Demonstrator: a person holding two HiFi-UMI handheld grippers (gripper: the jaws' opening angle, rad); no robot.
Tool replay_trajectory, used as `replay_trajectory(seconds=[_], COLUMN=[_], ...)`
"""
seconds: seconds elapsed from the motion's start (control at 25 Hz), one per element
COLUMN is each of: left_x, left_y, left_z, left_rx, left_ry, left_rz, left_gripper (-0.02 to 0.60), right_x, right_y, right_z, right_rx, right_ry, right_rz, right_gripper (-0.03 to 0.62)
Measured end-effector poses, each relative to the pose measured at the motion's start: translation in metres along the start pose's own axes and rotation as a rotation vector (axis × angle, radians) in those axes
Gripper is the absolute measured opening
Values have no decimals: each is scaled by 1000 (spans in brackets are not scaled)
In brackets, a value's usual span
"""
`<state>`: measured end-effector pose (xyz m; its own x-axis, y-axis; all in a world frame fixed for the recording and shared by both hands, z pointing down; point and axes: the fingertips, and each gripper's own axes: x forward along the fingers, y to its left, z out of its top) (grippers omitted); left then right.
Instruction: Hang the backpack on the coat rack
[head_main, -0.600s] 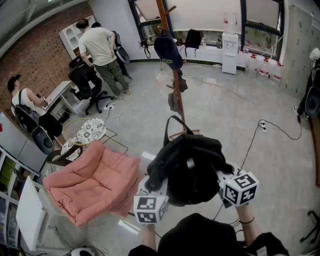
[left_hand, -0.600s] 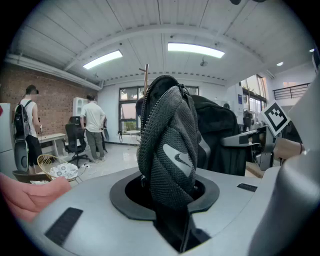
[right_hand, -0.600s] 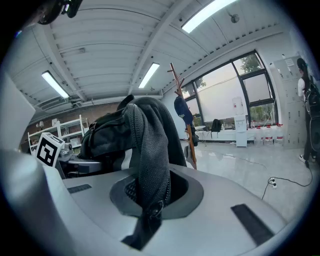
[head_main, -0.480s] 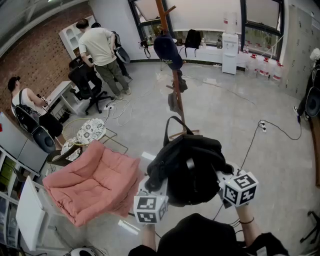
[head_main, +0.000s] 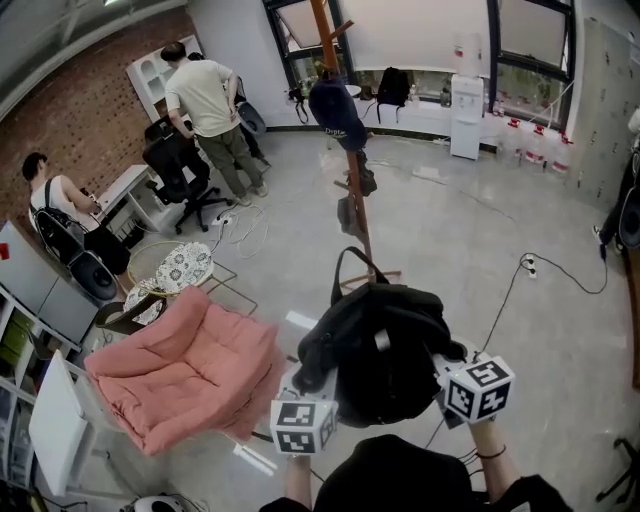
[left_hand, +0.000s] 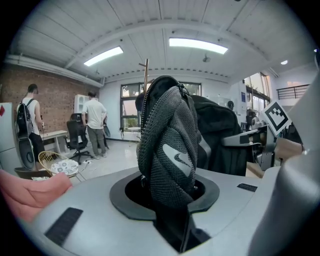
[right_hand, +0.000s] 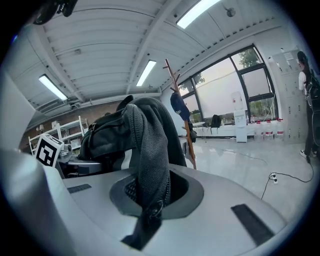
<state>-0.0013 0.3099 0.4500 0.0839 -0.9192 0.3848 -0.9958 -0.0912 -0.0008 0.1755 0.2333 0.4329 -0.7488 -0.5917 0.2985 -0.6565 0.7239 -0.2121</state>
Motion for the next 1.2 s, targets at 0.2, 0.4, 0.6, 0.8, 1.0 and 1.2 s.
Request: replay_trajectory(seconds=[0.2, 0.4, 0.6, 0.8, 1.0, 1.2], left_x=[6, 20, 43, 78, 119, 155], left_y=[-4, 2, 23, 50, 79, 106], left_z=[-5, -6, -6, 1, 20, 33], left_rx=[-23, -40, -53, -57, -48, -33], left_ry=[17, 44, 65, 78, 76, 81], left_rz=[20, 29, 30, 10, -16, -47], left_gripper=[127, 127, 127, 127, 127, 127], right_x=[5, 21, 51, 90, 131, 166], right_y=[-8, -17, -24, -35, -50, -62], right_z=[-2, -5, -2, 6, 25, 38], right_rx=[7, 29, 43, 54, 68, 85], right_ry=[13, 39, 61, 70, 59, 52], right_rz=[14, 20, 19, -5, -36, -69], right_gripper=[25, 25, 25, 25, 25, 26])
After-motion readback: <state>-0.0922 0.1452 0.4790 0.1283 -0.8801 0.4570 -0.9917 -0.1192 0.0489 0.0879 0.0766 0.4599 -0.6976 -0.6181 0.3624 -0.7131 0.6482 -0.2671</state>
